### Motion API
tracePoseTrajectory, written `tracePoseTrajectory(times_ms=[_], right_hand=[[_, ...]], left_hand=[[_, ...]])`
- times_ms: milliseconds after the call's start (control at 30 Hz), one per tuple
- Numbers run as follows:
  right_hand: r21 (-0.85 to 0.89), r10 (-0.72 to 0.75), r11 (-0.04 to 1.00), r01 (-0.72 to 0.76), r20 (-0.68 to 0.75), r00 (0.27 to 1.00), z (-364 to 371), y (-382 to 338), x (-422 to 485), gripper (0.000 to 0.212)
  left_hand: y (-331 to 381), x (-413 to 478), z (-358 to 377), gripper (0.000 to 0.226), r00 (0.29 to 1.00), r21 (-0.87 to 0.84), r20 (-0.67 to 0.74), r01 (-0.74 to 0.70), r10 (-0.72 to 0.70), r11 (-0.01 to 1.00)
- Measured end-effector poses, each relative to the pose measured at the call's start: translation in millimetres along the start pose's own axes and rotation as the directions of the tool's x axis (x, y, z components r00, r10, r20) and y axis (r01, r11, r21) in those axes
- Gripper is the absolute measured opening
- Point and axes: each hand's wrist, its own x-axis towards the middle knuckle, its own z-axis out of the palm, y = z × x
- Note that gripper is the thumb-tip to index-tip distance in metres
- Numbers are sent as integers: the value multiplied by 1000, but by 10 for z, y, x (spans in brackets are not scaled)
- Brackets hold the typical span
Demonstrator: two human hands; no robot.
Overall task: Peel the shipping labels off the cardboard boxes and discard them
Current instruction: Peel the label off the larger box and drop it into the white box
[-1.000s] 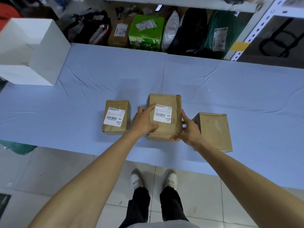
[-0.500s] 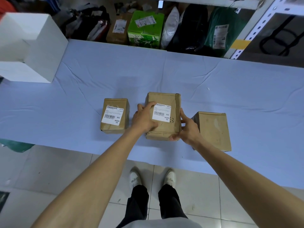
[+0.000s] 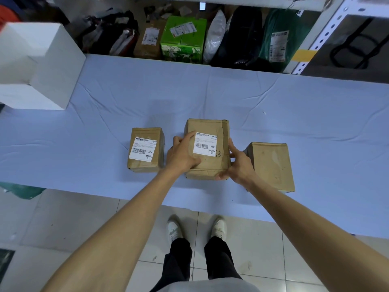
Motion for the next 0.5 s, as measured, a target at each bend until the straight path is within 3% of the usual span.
tracePoseTrajectory(times_ms=[133,167,267,300,500], right_hand=[[54,22,998,-22,17,1000,-26,10,20,69],[42,29,999,-29,10,1000,-24,14,26,70],[12,21,1000,-21,4,1000,-5,2,14,108],[14,16,1000,-16,-2,1000,0,4,9,111],[123,44,992,-38,-45,998,6,27,26,67]], left_hand=[[28,-14,-3,92,1000,24,15,8,-9,1000],[31,-10,-6,92,1000,21,17,11,-12,1000],[33,1,-9,89,1000,7,18,13,-13,1000],[36,3,-8,88,1000,2,19,12,-12,1000],[67,44,-45,79,999,-31,31,26,-25,999]])
